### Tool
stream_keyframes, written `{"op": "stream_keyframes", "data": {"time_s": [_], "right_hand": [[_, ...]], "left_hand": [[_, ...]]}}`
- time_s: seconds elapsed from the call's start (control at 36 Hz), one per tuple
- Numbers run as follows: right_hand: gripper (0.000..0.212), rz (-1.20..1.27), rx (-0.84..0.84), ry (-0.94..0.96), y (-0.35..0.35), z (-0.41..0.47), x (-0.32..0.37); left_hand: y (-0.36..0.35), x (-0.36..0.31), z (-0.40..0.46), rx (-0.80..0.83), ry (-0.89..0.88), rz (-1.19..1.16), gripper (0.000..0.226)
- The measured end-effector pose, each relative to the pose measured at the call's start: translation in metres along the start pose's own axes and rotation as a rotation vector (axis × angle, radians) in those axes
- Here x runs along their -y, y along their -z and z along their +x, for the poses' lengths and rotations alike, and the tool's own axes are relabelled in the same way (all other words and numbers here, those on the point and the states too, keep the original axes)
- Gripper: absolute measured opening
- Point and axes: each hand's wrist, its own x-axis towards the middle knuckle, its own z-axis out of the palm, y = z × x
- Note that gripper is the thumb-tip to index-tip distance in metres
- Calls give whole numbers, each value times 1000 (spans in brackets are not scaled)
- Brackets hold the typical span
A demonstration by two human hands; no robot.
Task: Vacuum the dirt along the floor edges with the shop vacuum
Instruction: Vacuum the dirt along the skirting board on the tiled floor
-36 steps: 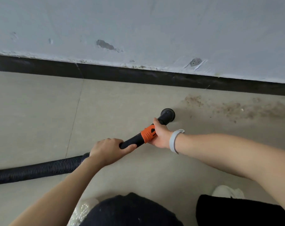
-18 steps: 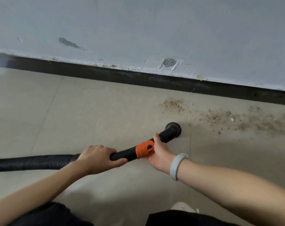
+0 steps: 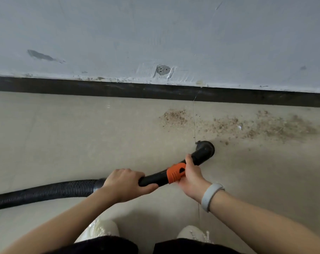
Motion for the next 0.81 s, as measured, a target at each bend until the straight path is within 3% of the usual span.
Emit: {"op": "stream_keyframes", "data": {"time_s": [0.25,0.39,0.61,0.81], "right_hand": [[41,-102,43,35,-38,15,-4],[60,-245,111,35,-74,19,-21],[57,-467,201,39,-125,10,-35],[56,-540,215,113,-152,10,-7]], "left_hand": [[-10,28,-2,-119,81,-86,53],[-17,54,-18,-171,164,-147,52],[-33,89,-33,-260,306,-264,50],[-9,96,-9,-276,305,-308,53]]}}
